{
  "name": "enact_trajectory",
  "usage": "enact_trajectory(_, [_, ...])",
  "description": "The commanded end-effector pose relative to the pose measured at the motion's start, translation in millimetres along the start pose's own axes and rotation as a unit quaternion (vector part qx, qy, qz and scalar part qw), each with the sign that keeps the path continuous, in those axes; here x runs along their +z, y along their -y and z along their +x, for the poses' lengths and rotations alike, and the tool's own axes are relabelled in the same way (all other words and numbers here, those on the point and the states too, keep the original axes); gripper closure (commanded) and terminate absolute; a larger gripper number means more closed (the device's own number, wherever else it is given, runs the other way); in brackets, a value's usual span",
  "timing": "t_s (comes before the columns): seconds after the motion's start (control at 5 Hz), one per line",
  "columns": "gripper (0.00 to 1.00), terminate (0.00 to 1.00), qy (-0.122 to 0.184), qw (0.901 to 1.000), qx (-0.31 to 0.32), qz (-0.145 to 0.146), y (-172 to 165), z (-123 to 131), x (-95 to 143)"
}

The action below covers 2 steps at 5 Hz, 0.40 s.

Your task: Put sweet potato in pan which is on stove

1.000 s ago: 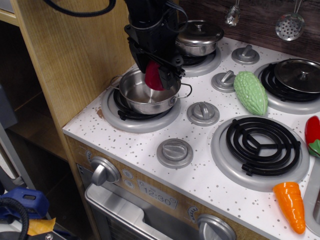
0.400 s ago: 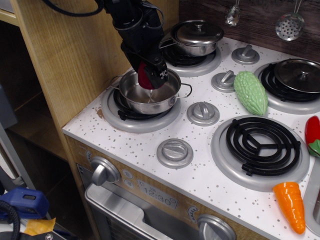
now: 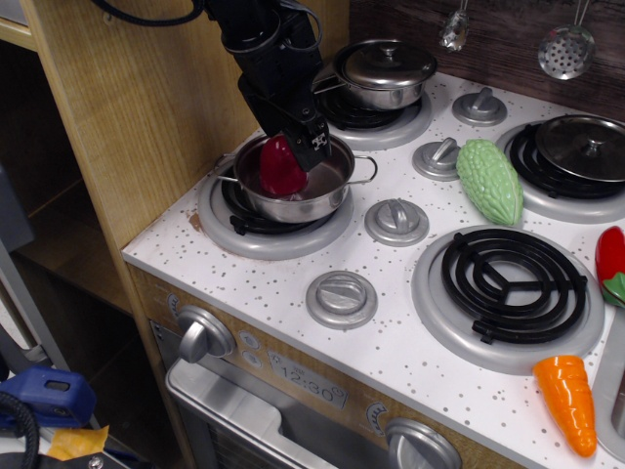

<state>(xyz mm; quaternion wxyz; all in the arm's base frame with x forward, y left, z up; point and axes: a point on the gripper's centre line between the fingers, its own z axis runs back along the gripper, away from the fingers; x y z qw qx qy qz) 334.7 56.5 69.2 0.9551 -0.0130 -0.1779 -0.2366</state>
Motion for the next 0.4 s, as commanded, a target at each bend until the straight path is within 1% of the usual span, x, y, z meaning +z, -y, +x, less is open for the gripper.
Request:
enact_trajectory(0.0, [0.00, 0.00, 0.015, 0.9998, -0.002, 0.013, -9.0, 5.8, 9.9])
enact_trajectory(0.2, [0.00, 1.00, 0.015, 0.9998, -0.002, 0.013, -9.0, 5.8, 9.9])
